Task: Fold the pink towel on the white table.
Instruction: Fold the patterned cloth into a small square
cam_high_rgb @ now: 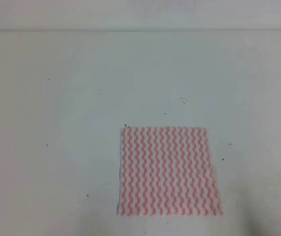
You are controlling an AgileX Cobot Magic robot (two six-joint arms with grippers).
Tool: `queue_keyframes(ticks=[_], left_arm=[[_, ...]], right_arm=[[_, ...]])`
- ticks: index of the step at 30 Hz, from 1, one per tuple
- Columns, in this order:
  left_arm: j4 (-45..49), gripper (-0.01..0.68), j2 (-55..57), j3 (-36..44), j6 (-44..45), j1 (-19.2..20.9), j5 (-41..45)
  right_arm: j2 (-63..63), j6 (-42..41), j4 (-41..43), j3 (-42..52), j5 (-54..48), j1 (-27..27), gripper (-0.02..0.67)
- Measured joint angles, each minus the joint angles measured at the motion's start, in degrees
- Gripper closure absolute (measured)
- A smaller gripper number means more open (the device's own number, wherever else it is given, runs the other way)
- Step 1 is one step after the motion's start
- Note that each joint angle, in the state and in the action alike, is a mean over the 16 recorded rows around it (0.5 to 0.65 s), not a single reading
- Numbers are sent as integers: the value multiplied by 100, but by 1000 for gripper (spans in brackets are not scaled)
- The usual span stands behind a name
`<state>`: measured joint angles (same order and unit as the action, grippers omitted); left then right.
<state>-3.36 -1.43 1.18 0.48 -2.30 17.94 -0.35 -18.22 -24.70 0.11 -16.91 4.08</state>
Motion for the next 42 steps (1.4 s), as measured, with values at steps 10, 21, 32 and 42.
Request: queue_keyframes(ticks=[10, 21, 32, 42], left_arm=[[-1, 678, 18, -8, -1, 1, 7], [-4, 678, 46, -33, -1, 3, 20], [-7, 678, 64, -59, -1, 4, 33], [-7, 678, 64, -59, -1, 4, 33]], right_arm=[[0, 1, 0, 0, 5, 0, 667], [-8, 1, 0, 0, 5, 0, 667], [-16, 1, 0, 0, 5, 1, 667], [-16, 0, 0, 8, 0, 1, 667]])
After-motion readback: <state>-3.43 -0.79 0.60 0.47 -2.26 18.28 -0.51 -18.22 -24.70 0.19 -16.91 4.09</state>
